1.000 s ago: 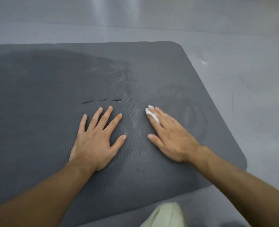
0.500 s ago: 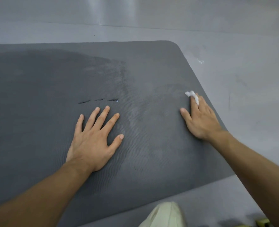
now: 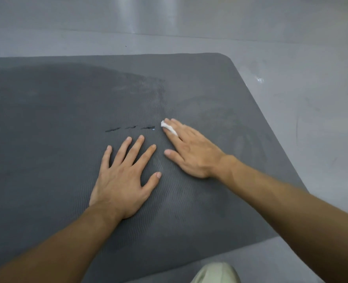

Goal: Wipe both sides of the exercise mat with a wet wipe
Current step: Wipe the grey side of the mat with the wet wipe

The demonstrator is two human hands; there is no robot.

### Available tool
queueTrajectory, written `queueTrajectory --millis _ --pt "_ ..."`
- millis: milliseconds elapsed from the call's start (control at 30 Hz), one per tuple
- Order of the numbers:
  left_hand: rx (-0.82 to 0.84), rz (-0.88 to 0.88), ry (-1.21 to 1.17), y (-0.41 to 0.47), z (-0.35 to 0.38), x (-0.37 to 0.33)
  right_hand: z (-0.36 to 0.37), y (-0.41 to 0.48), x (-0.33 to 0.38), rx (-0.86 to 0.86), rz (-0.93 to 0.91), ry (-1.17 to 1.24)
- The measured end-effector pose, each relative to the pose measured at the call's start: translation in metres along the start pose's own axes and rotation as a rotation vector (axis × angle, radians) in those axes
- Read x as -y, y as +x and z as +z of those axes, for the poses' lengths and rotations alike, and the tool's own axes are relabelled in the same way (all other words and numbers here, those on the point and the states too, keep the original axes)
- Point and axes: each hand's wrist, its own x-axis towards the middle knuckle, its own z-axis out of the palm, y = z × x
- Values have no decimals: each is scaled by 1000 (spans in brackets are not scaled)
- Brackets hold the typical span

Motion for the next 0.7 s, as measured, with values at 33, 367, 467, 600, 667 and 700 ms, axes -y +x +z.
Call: queueTrajectory --millis 33,367,467,600,667,700 --pt "-2 1 -3 0 -1 -1 -2 -18 6 23 -47 -14" --pt "17 5 -15 0 0 0 -7 -95 -57 27 348 -87" --pt "18 1 -8 0 -1 0 -8 -56 -93 -21 545 -13" --pt "23 2 -17 0 -1 0 -20 17 -114 -20 725 133" --pt "20 3 -18 0 -2 0 -25 53 -109 -18 748 182" --pt "17 1 -17 0 -2 0 -26 71 -102 -18 730 193"
